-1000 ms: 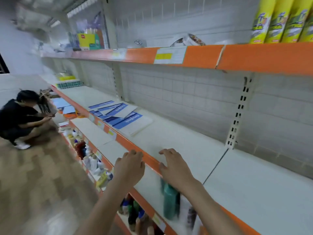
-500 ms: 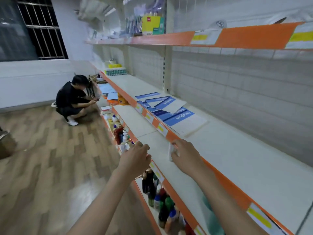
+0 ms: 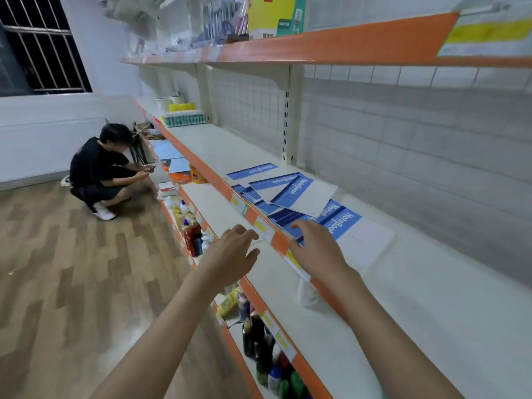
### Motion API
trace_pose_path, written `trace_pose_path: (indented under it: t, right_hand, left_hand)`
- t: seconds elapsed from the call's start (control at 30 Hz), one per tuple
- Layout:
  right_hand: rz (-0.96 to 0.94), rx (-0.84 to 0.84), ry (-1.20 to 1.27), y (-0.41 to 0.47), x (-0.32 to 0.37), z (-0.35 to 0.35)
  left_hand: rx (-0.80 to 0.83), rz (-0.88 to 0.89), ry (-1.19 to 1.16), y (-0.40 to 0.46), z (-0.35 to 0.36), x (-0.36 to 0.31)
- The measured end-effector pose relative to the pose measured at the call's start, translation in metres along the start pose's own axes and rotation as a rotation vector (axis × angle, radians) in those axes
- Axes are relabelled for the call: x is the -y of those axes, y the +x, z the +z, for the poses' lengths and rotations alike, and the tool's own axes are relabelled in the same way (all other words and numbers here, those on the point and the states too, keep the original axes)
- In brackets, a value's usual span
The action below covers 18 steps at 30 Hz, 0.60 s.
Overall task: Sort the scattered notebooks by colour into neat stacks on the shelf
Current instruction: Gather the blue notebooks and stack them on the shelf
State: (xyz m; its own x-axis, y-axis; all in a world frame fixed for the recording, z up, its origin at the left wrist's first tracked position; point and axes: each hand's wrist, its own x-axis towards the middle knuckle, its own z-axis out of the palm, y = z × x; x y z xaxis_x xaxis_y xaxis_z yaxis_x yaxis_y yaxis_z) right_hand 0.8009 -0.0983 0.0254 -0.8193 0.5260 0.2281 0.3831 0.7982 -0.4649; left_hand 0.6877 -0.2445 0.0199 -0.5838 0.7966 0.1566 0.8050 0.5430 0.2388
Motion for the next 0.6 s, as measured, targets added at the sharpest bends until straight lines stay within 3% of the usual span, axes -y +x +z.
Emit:
trace_pose_path:
  t: [0.6]
  right_hand:
    - [0.305,-0.050,-0.074,0.107,-0.035,0.013]
  left_hand:
    - [0.062,0.288,-0.138,0.170,0.028,0.026]
